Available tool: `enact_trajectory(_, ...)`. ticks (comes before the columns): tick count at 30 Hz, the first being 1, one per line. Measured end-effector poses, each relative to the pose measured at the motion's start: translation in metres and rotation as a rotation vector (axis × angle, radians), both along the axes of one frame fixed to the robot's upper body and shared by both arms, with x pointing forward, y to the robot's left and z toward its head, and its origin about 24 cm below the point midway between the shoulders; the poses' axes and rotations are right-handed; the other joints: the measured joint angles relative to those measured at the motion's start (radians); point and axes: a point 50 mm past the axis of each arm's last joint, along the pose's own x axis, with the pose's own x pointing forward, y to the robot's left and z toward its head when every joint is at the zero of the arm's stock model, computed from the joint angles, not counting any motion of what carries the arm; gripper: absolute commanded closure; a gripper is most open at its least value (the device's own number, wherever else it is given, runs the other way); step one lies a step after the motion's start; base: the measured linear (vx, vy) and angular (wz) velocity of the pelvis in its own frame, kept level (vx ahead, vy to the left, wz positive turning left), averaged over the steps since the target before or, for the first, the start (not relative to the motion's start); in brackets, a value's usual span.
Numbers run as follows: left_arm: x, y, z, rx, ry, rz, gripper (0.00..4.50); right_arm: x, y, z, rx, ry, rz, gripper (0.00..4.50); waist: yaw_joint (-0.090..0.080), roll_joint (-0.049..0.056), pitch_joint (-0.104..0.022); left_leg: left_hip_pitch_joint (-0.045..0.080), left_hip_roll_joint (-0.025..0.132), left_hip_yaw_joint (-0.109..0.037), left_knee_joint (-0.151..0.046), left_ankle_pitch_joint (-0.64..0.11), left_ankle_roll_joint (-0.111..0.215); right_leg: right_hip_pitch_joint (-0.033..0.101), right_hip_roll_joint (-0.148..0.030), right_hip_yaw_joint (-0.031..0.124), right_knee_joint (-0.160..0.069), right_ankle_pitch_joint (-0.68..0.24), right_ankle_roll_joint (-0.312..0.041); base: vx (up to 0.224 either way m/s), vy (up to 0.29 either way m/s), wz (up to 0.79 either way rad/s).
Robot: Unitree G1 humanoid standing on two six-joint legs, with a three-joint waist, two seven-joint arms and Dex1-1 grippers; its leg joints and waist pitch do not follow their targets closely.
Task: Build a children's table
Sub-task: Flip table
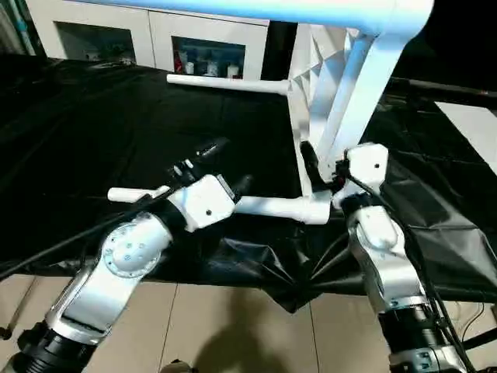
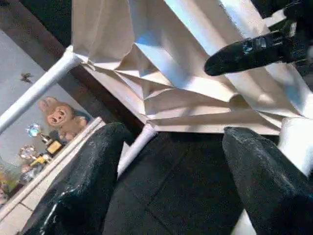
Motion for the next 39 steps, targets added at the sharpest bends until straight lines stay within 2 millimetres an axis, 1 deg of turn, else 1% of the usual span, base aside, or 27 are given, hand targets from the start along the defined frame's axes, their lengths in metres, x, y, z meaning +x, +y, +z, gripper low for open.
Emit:
enact_trajectory(3,-0.001,0.0,-0.003,0.008,0.017,-0.01,0.85,0.007,0.004,-0.001,0.004,0.025,-0.009,0.08,-0.004,0.0,0.0,0.0,0.0,0.0,0.0,0.0,0.0,-0.001,0.0,0.0,0.0,0.0,0.0,0.0,0.0,0.0)
enact_trajectory(7,-0.002,-0.002,-0.004,0.013,0.015,-0.01,0.85,0.021,0.014,0.005,0.003,0.041,-0.032,0.08,-0.004,0.0,0.0,0.0,0.0,0.0,0.0,0.0,0.0,-0.001,0.0,0.0,0.001,0.0,0.0,0.0,0.0,0.0)
enact_trajectory(14,-0.001,-0.001,-0.003,0.017,-0.003,0.011,0.85,0.03,0.024,0.001,0.0,0.099,-0.065,0.08,0.0,-0.001,0.0,0.0,0.0,0.0,0.0,0.0,0.0,-0.001,0.0,0.0,0.001,0.0,0.0,0.0,0.0,0.0)
enact_trajectory(16,0.0,0.002,-0.002,0.009,-0.017,0.034,0.85,0.031,0.024,-0.002,-0.012,0.116,-0.073,0.42,0.0,-0.003,0.0,0.0,0.0,0.0,0.0,0.0,0.0,-0.001,0.0,0.0,0.001,0.0,0.0,0.0,0.0,0.0)
enact_trajectory(18,0.001,0.004,0.001,-0.01,-0.033,0.057,0.85,0.032,0.023,-0.004,-0.017,0.125,-0.085,0.42,0.001,-0.005,0.001,0.0,0.0,0.0,0.0,0.0,-0.001,-0.001,0.0,0.0,0.0,0.0,0.0,0.0,0.0,0.0)
enact_trajectory(19,0.002,0.007,0.003,-0.025,-0.046,0.076,0.58,0.033,0.023,-0.005,-0.021,0.131,-0.086,0.47,-0.001,-0.007,0.0,0.0,0.0,0.0,0.0,0.0,-0.001,-0.001,0.0,0.0,0.001,0.0,0.0,0.0,0.0,0.0)
enact_trajectory(20,0.002,0.008,0.006,-0.031,-0.06,0.09,0.51,0.033,0.024,-0.006,-0.023,0.135,-0.085,0.76,-0.001,-0.008,0.0,0.0,0.0,0.0,0.0,0.0,-0.001,-0.001,0.0,0.0,0.001,0.0,0.0,0.0,0.0,0.0)
enact_trajectory(21,0.002,0.01,0.008,-0.035,-0.078,0.103,0.51,0.034,0.024,-0.006,-0.023,0.137,-0.086,0.84,-0.001,-0.008,0.0,0.0,0.0,0.0,0.0,0.0,-0.001,-0.001,0.0,0.0,0.001,0.0,0.0,0.0,0.0,0.0)
enact_trajectory(23,0.001,0.015,0.017,-0.041,-0.153,0.122,0.24,0.034,0.021,-0.006,-0.028,0.138,-0.094,0.89,0.0,-0.01,0.0,0.0,0.0,0.0,0.0,0.0,-0.001,-0.001,0.0,-0.001,0.001,0.0,0.0,0.0,0.0,0.0)
enact_trajectory(25,-0.002,0.015,0.032,-0.05,-0.259,0.109,0.07,0.035,0.017,-0.008,-0.039,0.146,-0.108,1.18,0.002,-0.013,-0.001,0.0,0.001,0.0,0.0,0.0,-0.001,-0.001,0.0,-0.001,0.0,0.0,0.0,0.0,0.0,0.0)
enact_trajectory(26,-0.004,0.015,0.038,-0.057,-0.296,0.103,0.07,0.035,0.016,-0.008,-0.04,0.147,-0.113,1.18,0.002,-0.014,-0.001,0.0,0.001,0.0,0.0,0.0,-0.001,-0.001,0.0,-0.001,0.0,0.0,0.0,0.0,0.0,0.0)
enact_trajectory(28,-0.006,0.013,0.049,-0.073,-0.366,0.089,0.01,0.035,0.014,-0.009,-0.045,0.148,-0.124,1.36,0.004,-0.014,-0.001,0.0,0.001,0.0,0.002,0.0,-0.001,-0.001,0.0,-0.001,0.001,0.001,0.0,0.0,0.0,0.0)
enact_trajectory(29,-0.007,0.012,0.053,-0.073,-0.39,0.083,0.0,0.035,0.013,-0.01,-0.049,0.15,-0.129,1.56,0.005,-0.014,-0.001,0.0,0.001,0.0,0.002,0.0,-0.001,-0.001,0.0,-0.001,0.001,0.001,0.0,0.0,0.0,0.0)
enact_trajectory(30,-0.008,0.012,0.056,-0.077,-0.408,0.081,0.0,0.035,0.013,-0.01,-0.05,0.152,-0.132,1.56,0.005,-0.015,-0.002,0.0,0.001,0.0,0.002,0.0,0.0,-0.001,0.0,-0.001,0.001,0.001,0.0,0.0,0.0,0.0)
enact_trajectory(33,-0.006,0.013,0.06,-0.029,-0.466,0.13,0.0,0.036,0.009,-0.011,-0.055,0.156,-0.142,1.8,0.008,-0.015,-0.001,-0.001,0.001,0.0,0.002,0.0,-0.001,-0.001,0.0,-0.001,0.001,0.001,0.0,0.0,0.0,0.0)
enact_trajectory(34,-0.004,0.015,0.062,-0.014,-0.483,0.157,0.0,0.036,0.008,-0.011,-0.054,0.156,-0.149,2.0,0.009,-0.015,-0.001,-0.001,0.001,0.0,0.002,0.0,-0.001,-0.001,0.0,-0.001,0.001,0.002,0.0,0.0,0.0,0.0)
enact_trajectory(36,-0.001,0.018,0.07,0.0,-0.519,0.194,0.0,0.036,0.005,-0.011,-0.051,0.157,-0.158,2.14,0.009,-0.015,-0.001,-0.001,0.001,0.0,0.002,0.001,-0.001,-0.001,0.0,-0.001,0.001,0.002,0.0,0.0,0.0,0.0)
enact_trajectory(38,0.004,0.027,0.09,0.046,-0.629,0.264,0.0,0.036,0.0,-0.011,-0.048,0.155,-0.167,2.28,0.009,-0.015,-0.001,-0.002,0.001,0.0,0.003,0.001,-0.001,-0.002,0.0,-0.001,0.001,0.002,0.0,0.0,0.0,0.0)
enact_trajectory(39,0.005,0.032,0.1,0.049,-0.686,0.301,0.0,0.036,-0.001,-0.011,-0.05,0.153,-0.163,2.28,0.008,-0.014,-0.001,-0.002,0.001,0.0,0.003,0.001,-0.001,-0.002,0.0,-0.001,0.001,0.002,0.0,0.0,0.0,0.0)
